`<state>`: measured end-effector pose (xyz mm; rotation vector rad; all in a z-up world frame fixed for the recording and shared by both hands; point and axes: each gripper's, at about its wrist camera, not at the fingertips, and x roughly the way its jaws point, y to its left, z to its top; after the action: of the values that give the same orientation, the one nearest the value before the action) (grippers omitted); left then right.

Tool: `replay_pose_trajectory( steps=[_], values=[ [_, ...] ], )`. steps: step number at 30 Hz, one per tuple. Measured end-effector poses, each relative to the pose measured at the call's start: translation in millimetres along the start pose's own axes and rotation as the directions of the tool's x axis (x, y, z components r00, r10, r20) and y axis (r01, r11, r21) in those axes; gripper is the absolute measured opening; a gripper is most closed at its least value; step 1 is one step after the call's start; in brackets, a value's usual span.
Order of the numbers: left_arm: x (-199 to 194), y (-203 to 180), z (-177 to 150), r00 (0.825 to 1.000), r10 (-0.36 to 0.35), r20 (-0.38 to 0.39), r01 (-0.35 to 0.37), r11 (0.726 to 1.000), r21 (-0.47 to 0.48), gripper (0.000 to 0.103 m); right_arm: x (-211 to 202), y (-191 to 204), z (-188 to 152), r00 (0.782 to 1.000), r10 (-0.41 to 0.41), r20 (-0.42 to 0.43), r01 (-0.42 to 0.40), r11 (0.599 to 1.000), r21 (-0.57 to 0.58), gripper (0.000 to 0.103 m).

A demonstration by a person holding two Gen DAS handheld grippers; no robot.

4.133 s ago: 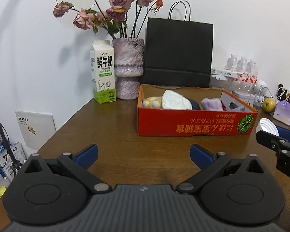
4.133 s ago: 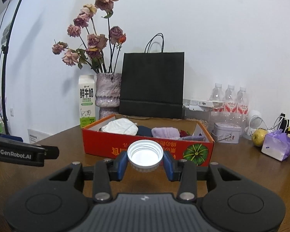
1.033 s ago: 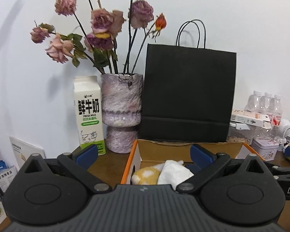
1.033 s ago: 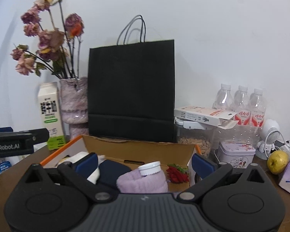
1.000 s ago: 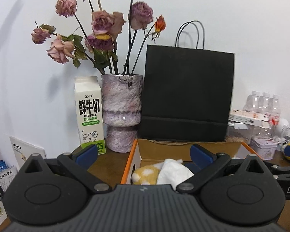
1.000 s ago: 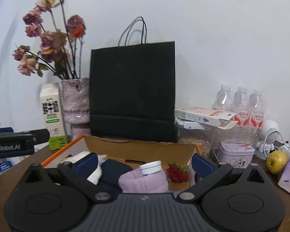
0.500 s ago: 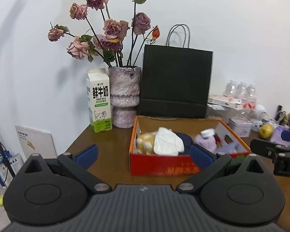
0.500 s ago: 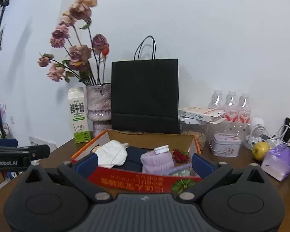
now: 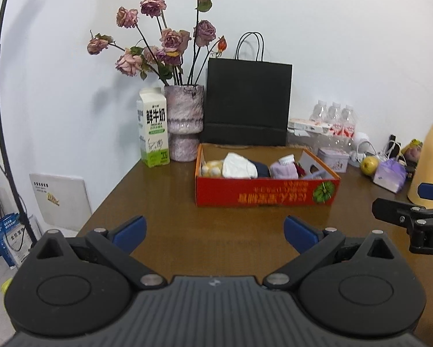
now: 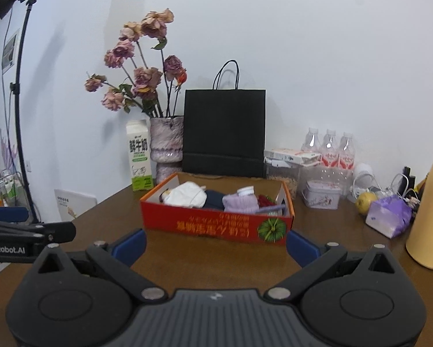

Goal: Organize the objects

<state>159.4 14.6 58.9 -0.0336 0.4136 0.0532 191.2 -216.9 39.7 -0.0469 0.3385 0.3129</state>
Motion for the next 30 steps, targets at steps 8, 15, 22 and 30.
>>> replay_pose_trajectory(
  steps=[8, 15, 22, 30],
  values=[
    [-28, 0, -35, 0.999, -0.007, -0.039, 0.007, 1.0, 0.012, 0.103, -35, 7, -32, 1.0, 0.0, -0.031, 0.0, 1.0, 0.021, 0.103],
    [-47, -1, -43, 0.999, -0.011, -0.032, 0.011, 1.0, 0.014, 0.103, -55, 8, -43, 1.0, -0.009, -0.029, 0.01, 0.999, 0.034, 0.103],
    [-56, -3, -44, 1.0, -0.009, -0.026, 0.009, 1.0, 0.015, 0.103, -63, 8, -45, 1.0, -0.008, -0.022, 0.009, 0.999, 0.04, 0.103],
    [-59, -3, -45, 0.999, -0.012, -0.032, 0.012, 1.0, 0.015, 0.103, -66, 9, -46, 1.0, -0.008, -0.024, 0.009, 0.999, 0.04, 0.103]
  ],
)
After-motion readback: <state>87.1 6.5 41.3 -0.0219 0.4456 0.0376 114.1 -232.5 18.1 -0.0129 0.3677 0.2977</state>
